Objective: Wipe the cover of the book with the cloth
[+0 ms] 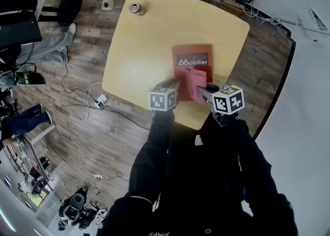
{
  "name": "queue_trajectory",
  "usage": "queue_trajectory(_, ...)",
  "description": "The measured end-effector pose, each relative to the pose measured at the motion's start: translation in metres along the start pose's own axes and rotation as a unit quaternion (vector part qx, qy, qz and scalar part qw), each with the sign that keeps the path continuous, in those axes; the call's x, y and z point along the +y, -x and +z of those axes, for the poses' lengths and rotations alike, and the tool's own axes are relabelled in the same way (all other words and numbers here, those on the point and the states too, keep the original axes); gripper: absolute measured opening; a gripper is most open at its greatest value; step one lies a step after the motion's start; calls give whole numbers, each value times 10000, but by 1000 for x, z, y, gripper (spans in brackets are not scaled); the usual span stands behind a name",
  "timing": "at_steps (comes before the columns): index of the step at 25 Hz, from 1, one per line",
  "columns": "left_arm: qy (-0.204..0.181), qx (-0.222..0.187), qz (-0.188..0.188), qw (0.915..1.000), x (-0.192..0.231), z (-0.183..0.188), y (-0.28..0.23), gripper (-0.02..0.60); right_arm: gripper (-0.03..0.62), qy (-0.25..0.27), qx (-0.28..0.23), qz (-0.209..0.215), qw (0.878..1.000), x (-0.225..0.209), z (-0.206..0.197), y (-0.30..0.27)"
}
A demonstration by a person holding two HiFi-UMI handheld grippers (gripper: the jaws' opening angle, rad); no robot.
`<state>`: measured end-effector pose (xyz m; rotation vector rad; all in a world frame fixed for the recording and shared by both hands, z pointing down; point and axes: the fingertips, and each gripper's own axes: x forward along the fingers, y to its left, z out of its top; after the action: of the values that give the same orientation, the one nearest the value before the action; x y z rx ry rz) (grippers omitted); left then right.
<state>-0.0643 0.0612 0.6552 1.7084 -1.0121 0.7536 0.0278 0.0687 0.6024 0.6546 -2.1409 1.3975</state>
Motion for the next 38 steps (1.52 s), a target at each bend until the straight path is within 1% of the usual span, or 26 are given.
queue_trajectory(12,72,7,-144,9999,0,1,0,106,78,85,253,331,9991,44,-13,-38)
queue_trajectory(18,95,9,-161,9998,0,0,0,106,78,-163,312,322,9989,51,-24,-55)
queue_trajectory(23,79,-26,-152,9998,3,0,-1,106,78,-403,380,224,9982,42,-33,-65)
queue_trajectory(27,111,-27,-198,9997,1,1,-1,106,78,-417,403,114,9983,37,-34,-67)
queue_trajectory(38,100,3,-127,9999,2,-1,-1,106,78,-412,456,-249,9978,7,-41,-48)
